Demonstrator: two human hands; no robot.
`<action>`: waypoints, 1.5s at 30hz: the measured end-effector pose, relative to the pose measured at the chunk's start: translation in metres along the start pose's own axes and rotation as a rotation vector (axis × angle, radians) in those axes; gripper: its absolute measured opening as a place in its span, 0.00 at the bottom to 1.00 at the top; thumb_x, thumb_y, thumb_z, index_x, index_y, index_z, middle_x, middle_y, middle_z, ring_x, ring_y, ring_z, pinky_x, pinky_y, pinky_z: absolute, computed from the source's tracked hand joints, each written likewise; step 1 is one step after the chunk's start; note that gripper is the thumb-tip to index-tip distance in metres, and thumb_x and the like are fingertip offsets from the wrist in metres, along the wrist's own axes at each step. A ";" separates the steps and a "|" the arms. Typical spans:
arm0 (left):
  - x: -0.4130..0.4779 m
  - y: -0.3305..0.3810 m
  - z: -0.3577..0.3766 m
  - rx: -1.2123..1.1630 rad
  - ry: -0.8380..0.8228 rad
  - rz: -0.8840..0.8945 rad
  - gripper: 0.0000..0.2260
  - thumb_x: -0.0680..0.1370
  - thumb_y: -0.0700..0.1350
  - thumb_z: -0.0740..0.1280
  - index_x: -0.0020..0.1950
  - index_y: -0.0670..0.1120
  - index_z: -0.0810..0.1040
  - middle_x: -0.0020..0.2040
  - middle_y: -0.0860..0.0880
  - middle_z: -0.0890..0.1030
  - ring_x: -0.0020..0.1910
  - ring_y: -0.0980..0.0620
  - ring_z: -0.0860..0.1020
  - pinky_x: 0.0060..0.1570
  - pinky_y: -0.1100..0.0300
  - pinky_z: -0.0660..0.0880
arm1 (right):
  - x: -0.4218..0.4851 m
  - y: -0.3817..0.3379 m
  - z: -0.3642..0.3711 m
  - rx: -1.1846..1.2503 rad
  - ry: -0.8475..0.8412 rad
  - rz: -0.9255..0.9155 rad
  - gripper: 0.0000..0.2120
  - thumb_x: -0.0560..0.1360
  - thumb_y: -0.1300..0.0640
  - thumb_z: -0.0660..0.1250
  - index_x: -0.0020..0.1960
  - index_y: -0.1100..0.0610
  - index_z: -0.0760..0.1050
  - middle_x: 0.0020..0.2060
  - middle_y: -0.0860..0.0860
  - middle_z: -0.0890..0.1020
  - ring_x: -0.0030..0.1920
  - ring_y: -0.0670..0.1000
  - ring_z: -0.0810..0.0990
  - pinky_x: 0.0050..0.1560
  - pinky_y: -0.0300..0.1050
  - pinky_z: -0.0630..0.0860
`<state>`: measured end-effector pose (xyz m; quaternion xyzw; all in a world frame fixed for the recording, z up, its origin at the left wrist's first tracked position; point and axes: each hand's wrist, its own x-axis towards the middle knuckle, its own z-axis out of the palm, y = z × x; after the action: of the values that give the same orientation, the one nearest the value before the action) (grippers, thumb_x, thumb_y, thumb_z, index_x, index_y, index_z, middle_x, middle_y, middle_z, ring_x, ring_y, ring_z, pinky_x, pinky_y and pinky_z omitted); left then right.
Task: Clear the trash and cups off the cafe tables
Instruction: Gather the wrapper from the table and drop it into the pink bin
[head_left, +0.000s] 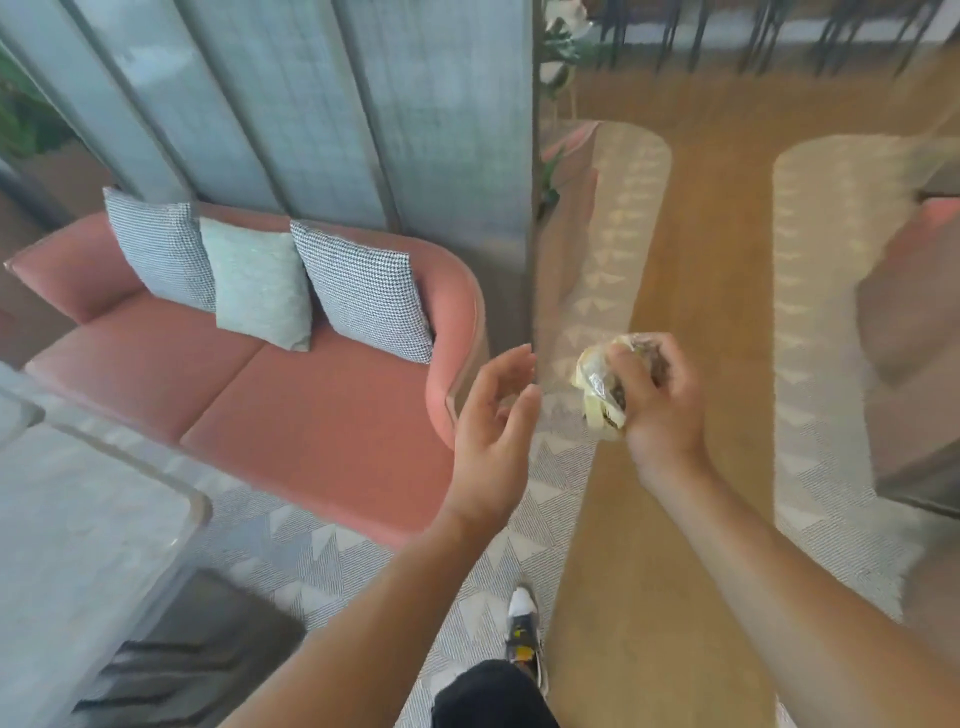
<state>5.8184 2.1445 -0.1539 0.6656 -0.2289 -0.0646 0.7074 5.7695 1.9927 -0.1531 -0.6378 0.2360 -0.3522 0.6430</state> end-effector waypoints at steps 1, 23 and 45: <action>0.012 -0.004 0.013 -0.012 -0.023 0.008 0.15 0.80 0.52 0.66 0.66 0.58 0.79 0.62 0.58 0.83 0.64 0.59 0.79 0.62 0.65 0.75 | 0.011 0.002 -0.008 0.002 0.016 -0.003 0.05 0.77 0.49 0.71 0.46 0.50 0.78 0.34 0.41 0.79 0.37 0.45 0.75 0.42 0.44 0.72; 0.369 -0.073 0.301 -0.143 -0.431 0.054 0.16 0.82 0.45 0.64 0.69 0.45 0.76 0.65 0.49 0.81 0.65 0.55 0.79 0.68 0.44 0.77 | 0.371 0.030 -0.150 -0.045 0.481 -0.043 0.08 0.80 0.54 0.72 0.45 0.52 0.76 0.31 0.39 0.79 0.31 0.40 0.77 0.35 0.35 0.74; 0.659 -0.137 0.640 -0.118 -0.325 0.065 0.18 0.79 0.54 0.67 0.69 0.59 0.75 0.65 0.49 0.80 0.67 0.47 0.79 0.70 0.37 0.75 | 0.800 0.069 -0.349 -0.092 0.416 -0.083 0.11 0.81 0.48 0.71 0.40 0.41 0.77 0.30 0.41 0.78 0.31 0.43 0.76 0.37 0.45 0.73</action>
<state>6.1698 1.2856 -0.1243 0.5958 -0.3574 -0.1621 0.7007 6.0298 1.1572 -0.1312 -0.5894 0.3528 -0.4912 0.5356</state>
